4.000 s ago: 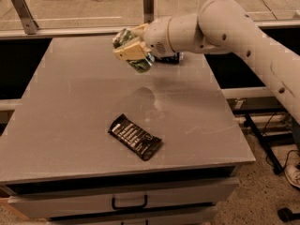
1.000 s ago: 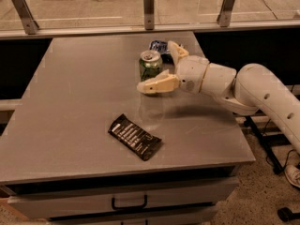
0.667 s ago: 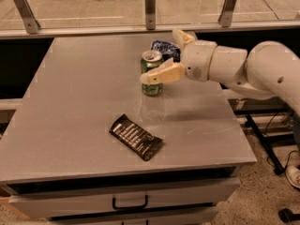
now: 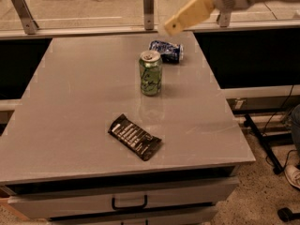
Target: Place green can upright
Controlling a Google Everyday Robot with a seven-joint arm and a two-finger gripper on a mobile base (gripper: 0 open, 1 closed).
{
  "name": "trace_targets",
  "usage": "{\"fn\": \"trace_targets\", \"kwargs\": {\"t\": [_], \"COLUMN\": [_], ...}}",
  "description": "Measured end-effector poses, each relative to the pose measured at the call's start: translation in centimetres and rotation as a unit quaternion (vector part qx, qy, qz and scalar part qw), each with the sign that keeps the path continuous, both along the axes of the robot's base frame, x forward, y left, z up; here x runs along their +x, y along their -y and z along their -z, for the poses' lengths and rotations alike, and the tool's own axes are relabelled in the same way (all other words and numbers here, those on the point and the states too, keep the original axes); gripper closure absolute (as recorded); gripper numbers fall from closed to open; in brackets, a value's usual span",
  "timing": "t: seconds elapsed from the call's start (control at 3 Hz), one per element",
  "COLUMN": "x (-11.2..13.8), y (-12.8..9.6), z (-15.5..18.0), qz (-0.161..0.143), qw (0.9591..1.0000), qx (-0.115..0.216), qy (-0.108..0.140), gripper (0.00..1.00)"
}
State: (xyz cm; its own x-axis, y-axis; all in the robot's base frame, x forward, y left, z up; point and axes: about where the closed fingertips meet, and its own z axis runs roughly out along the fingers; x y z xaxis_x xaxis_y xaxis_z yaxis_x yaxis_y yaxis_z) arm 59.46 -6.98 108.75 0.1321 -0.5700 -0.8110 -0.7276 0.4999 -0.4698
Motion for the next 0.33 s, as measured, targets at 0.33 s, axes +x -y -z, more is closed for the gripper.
{"fn": "trace_targets", "kwargs": {"t": [0.33], "x": [-1.43], "y": [2.76], "z": [-3.62], "qz": [0.051], "qw": [0.9976], "qx": [-0.043], "qy": [0.018], "gripper": [0.0]}}
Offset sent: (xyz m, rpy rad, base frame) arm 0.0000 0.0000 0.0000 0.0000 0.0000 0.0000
